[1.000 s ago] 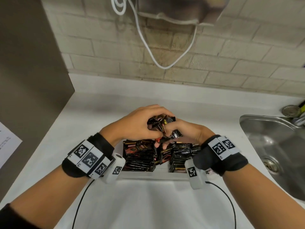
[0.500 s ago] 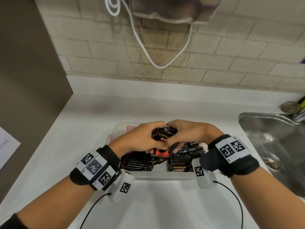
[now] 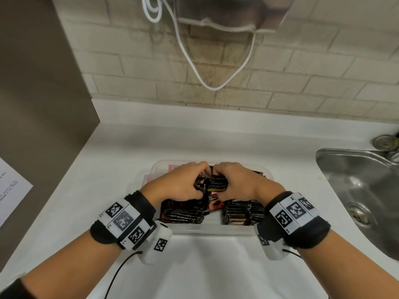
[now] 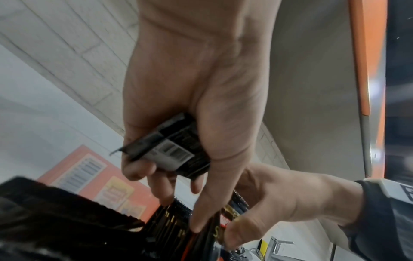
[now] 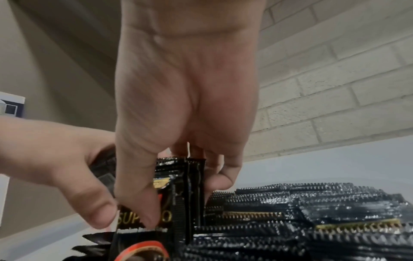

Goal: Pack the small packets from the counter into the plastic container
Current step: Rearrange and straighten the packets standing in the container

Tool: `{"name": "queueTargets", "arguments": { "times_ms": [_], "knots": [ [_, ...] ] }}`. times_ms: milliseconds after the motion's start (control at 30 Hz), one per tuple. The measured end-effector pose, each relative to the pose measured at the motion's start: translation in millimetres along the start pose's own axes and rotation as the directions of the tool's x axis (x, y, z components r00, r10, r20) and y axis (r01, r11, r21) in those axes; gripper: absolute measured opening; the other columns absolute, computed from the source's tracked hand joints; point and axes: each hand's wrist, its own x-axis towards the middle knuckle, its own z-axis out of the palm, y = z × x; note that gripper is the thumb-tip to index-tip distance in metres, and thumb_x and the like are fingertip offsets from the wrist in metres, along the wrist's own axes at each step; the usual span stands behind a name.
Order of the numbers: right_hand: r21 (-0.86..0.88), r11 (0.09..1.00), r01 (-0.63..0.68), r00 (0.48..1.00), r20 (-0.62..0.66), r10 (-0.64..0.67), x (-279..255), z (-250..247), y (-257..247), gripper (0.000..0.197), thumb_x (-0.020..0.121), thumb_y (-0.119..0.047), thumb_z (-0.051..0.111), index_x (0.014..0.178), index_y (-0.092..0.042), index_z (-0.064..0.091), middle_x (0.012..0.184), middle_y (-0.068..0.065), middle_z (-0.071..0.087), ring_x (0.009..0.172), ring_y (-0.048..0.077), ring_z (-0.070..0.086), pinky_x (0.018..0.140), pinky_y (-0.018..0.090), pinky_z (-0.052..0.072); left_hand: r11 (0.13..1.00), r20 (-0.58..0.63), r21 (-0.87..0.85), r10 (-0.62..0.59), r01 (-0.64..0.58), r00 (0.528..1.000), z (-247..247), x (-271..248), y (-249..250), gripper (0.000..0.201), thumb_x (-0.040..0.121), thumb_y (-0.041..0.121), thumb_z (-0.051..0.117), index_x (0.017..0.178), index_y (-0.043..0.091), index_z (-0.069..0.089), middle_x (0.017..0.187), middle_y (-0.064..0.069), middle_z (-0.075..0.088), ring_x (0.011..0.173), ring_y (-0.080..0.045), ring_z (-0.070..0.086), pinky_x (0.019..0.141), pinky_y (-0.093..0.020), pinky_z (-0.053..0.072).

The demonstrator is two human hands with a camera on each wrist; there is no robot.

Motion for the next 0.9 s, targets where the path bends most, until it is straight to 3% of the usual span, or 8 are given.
{"name": "queueTargets", "arguments": {
  "times_ms": [67, 167, 300, 467, 600, 700, 800, 900],
  "knots": [
    [-0.033, 0.999, 0.027, 0.999, -0.017, -0.027, 0, 2, 1, 0.038, 0.073, -0.013, 0.078, 0.089, -0.028, 0.047, 0.094, -0.004, 0.052, 0.087, 0.017, 0.052, 0.072, 0.027, 0.041, 0.996, 0.069, 0.085, 0.012, -0.018, 0.998, 3, 1, -2, 0.052, 0.086, 0.021, 0.072, 0.133, 0.025, 0.049, 0.126, 0.000, 0.052, 0.116, -0.020, 0.051, 0.097, -0.039, 0.047],
    [-0.062, 0.997, 0.043, 0.999, -0.021, -0.045, 0, 6, 5, 0.036, 0.071, -0.011, 0.077, 0.088, -0.025, 0.049, 0.094, -0.003, 0.054, 0.088, 0.018, 0.053, 0.071, 0.026, 0.038, 0.979, 0.135, 0.195, 0.035, -0.061, 0.990, 9, 2, -4, 0.049, 0.087, 0.031, 0.073, 0.130, 0.023, 0.052, 0.130, 0.002, 0.051, 0.123, -0.019, 0.041, 0.102, -0.043, 0.042],
    [-0.129, 0.991, 0.028, 0.999, -0.021, -0.031, 1, 15, 7, 0.042, 0.071, -0.014, 0.078, 0.102, -0.021, 0.051, 0.100, 0.000, 0.050, 0.093, 0.019, 0.049, 0.077, 0.031, 0.042, 0.933, 0.133, 0.361, -0.035, -0.016, 0.990, 18, -1, -13, 0.039, 0.087, 0.036, 0.070, 0.122, 0.029, 0.053, 0.127, 0.005, 0.045, 0.118, -0.020, 0.038, 0.094, -0.044, 0.046],
    [-0.225, 0.974, 0.019, 0.998, -0.057, -0.033, 1, 24, 7, 0.059, 0.072, -0.019, 0.077, 0.122, -0.015, 0.046, 0.112, 0.003, 0.044, 0.104, 0.023, 0.046, 0.088, 0.039, 0.047, 0.923, 0.099, 0.385, -0.025, -0.015, 0.995, 27, 0, -21, 0.041, 0.092, 0.038, 0.064, 0.131, 0.034, 0.052, 0.107, 0.004, 0.036, 0.115, -0.021, 0.039, 0.092, -0.043, 0.046],
    [-0.307, 0.951, 0.030, 0.998, -0.052, -0.048, 1, 24, 8, 0.061, 0.075, -0.022, 0.075, 0.128, -0.016, 0.044, 0.116, 0.005, 0.045, 0.107, 0.025, 0.045, 0.090, 0.040, 0.046, 0.906, 0.107, 0.410, 0.069, -0.108, 0.992, 34, -1, -21, 0.045, 0.092, 0.033, 0.063, 0.136, 0.031, 0.053, 0.122, 0.001, 0.038, 0.114, -0.020, 0.039, 0.089, -0.041, 0.047],
    [-0.365, 0.930, 0.028, 0.999, -0.007, -0.033, 2, 27, 8, 0.061, 0.078, -0.026, 0.073, 0.131, -0.017, 0.043, 0.121, 0.007, 0.045, 0.113, 0.025, 0.042, 0.092, 0.040, 0.044, 0.878, 0.179, 0.452, 0.082, -0.156, 0.980, 36, -1, -23, 0.043, 0.097, 0.032, 0.055, 0.140, 0.029, 0.052, 0.134, 0.001, 0.036, 0.116, -0.021, 0.040, 0.083, -0.037, 0.046],
    [-0.429, 0.902, 0.038, 0.999, 0.020, -0.032, 2, 32, 8, 0.060, 0.082, -0.030, 0.068, 0.131, -0.016, 0.037, 0.124, 0.008, 0.038, 0.115, 0.027, 0.037, 0.089, 0.039, 0.040, 0.850, 0.256, 0.485, 0.086, -0.205, 0.963, 38, 0, -25, 0.045, 0.099, 0.022, 0.045, 0.144, 0.025, 0.047, 0.140, 0.002, 0.039, 0.110, -0.020, 0.038, 0.072, -0.032, 0.035],
    [-0.448, 0.893, 0.036, 0.999, 0.002, -0.039, 2, 35, 8, 0.059, 0.083, -0.031, 0.065, 0.131, -0.016, 0.034, 0.124, 0.007, 0.035, 0.114, 0.027, 0.037, 0.087, 0.037, 0.037, 0.837, 0.271, 0.496, 0.105, -0.233, 0.957, 38, 0, -25, 0.047, 0.096, 0.017, 0.042, 0.143, 0.019, 0.046, 0.138, 0.003, 0.045, 0.099, -0.015, 0.033, 0.072, -0.032, 0.035]
  ]
}}
